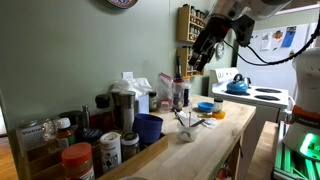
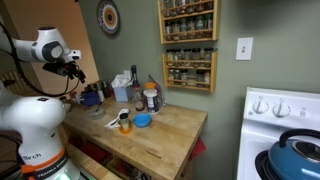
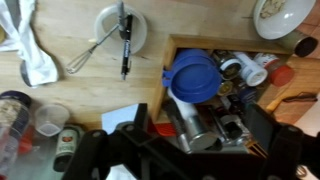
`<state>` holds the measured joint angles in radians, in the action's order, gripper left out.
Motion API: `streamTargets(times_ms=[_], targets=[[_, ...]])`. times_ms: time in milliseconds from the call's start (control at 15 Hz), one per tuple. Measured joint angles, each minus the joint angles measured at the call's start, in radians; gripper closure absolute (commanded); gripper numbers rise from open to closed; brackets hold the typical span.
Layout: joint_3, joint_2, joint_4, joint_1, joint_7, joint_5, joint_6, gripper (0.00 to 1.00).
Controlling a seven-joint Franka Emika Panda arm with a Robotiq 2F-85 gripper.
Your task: Remove the white container from the wooden tray and put it on the table
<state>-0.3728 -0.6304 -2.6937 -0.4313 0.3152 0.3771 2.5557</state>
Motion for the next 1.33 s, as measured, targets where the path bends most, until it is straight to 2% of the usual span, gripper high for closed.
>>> streamTargets(times_ms=[267, 533, 1333], targets=[[-0.047, 0.145, 0.081, -0.07, -0.059, -0.003, 0.111, 0.0], [-0.012, 0.26, 0.134, -0.112, -0.125, 0.019, 0.171, 0.0], [-0.006, 0.268, 0.143, -0.119, -0.131, 0.02, 0.171, 0.0]])
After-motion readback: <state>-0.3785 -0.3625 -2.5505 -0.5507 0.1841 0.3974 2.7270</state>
